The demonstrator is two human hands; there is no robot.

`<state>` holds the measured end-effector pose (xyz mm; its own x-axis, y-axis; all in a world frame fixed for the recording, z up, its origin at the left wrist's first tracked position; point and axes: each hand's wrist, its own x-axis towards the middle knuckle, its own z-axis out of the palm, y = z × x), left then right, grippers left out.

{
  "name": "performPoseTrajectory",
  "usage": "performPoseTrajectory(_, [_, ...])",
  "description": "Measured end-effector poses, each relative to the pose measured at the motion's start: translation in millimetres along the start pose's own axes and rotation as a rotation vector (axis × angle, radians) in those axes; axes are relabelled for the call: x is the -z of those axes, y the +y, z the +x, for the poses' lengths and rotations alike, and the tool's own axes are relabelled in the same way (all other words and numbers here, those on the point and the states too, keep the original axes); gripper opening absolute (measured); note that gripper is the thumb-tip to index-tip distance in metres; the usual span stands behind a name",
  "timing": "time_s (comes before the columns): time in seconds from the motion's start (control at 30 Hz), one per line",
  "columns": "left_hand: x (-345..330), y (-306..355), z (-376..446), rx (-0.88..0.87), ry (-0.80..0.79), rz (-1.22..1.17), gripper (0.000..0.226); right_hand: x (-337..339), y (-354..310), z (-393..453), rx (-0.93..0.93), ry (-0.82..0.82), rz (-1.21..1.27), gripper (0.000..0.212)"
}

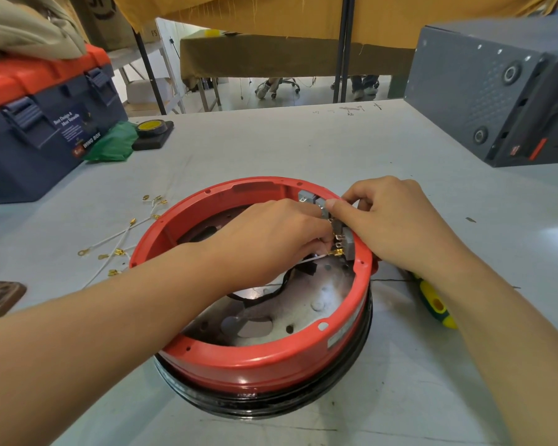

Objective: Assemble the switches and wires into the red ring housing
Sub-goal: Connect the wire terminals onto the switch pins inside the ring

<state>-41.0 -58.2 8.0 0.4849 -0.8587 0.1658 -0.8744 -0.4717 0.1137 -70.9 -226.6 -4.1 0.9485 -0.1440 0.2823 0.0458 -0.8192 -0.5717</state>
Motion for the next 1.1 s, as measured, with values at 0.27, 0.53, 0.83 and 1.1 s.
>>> performPoseTrajectory(0.27, [0.2, 0.6, 1.0, -0.015, 0.000, -0.008, 0.017, 1.2, -1.5, -0.9, -0.002, -0.011, 0.006, 0.035])
performPoseTrajectory(0.53, [-0.3, -0.1, 1.2, -0.023, 0.014, -0.058, 0.015, 0.8, -1.3, -0.6, -0.009, -0.023, 0.015, 0.036])
performPoseTrajectory(0.83, [8.5, -0.2, 2.6, 0.031, -0.025, -0.242, 0.013, 1.0, 0.2, -0.7, -0.018, -0.030, 0.034, 0.032])
performPoseTrajectory(1.1, [3.3, 6.8, 4.2, 0.166, 0.037, -0.327, 0.006, 0.4, -0.1, -0.7, -0.021, -0.024, 0.040, 0.033])
